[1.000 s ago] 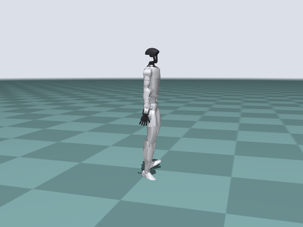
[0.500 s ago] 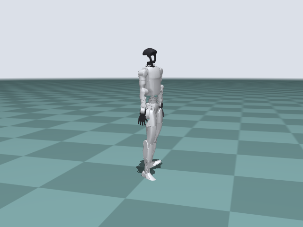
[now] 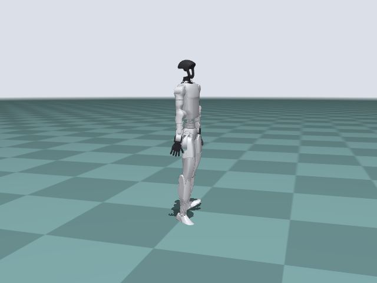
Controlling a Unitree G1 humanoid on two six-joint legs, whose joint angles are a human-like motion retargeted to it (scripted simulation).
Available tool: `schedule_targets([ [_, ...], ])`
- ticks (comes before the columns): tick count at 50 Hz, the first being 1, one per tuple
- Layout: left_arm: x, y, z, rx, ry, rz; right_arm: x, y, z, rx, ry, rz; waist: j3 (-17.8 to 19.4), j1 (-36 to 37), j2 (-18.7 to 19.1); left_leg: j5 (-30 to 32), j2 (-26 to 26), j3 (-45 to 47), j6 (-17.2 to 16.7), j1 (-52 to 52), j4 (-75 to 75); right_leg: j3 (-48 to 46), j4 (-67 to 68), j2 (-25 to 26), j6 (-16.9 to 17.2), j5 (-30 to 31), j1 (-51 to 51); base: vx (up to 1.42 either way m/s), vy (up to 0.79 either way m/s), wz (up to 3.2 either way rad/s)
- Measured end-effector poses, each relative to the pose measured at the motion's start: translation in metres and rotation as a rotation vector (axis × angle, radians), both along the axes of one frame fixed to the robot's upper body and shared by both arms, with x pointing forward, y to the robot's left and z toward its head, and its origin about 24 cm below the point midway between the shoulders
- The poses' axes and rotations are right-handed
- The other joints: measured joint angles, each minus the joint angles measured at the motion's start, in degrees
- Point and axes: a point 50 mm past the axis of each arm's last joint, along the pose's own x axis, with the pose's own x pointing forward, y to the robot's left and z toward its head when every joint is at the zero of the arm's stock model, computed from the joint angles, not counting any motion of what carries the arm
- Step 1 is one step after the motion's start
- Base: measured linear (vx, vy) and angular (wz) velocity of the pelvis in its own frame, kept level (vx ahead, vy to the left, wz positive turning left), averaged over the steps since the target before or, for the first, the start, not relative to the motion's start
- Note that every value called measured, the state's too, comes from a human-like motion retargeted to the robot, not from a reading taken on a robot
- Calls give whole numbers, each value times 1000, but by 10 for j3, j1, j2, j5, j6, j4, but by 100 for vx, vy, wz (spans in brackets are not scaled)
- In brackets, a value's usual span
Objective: In place motions
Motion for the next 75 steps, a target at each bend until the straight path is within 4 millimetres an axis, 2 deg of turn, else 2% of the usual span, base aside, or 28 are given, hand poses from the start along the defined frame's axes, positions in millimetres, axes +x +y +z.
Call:
schedule_targets([
  [13,-24,10,4,36,95,22,4,-1,0,13,-18,-17,0,56,-14,10,-19,-60,12,-33,8,-67,-13,-14,5,-9,29,8,19,51],
  [28,-25,7,4,35,98,42,14,1,-1,46,-33,17,9,97,-28,19,-37,-105,18,-56,18,-125,-23,-26,12,-12,59,0,10,36],
  [37,-31,10,6,42,119,34,24,8,-3,80,-56,76,9,91,-31,17,-32,-91,15,-49,14,-117,-20,-23,10,-9,55,-2,-10,-11],
  [48,-51,16,11,49,185,24,47,23,-4,139,-110,186,10,34,-28,-5,-1,-30,5,-20,14,-25,-3,-6,0,2,7,-13,-27,-74],
  [54,-60,10,12,23,211,0,64,25,-3,154,-136,220,15,-30,-11,-16,21,52,-11,12,10,50,10,11,-5,14,-34,-23,-18,-122],
  [59,-52,3,9,0,182,-13,78,26,-1,144,-169,240,17,-79,8,-27,35,159,-31,45,11,123,22,29,-8,27,-80,-21,-6,-158],
  [63,-42,3,7,1,157,-29,84,24,0,133,-176,243,11,-111,18,-28,28,222,-34,57,12,176,26,37,-7,45,-123,-21,-3,-159],
  [68,-32,6,6,15,137,-41,80,18,0,103,-164,227,7,-136,24,-26,15,248,-34,65,20,236,26,52,-4,66,-157,-15,-1,-152],
  [75,-17,1,3,10,96,-38,62,6,0,30,-112,142,5,-194,48,-22,6,272,-34,56,21,298,19,77,0,87,-195,-13,2,-86],
])
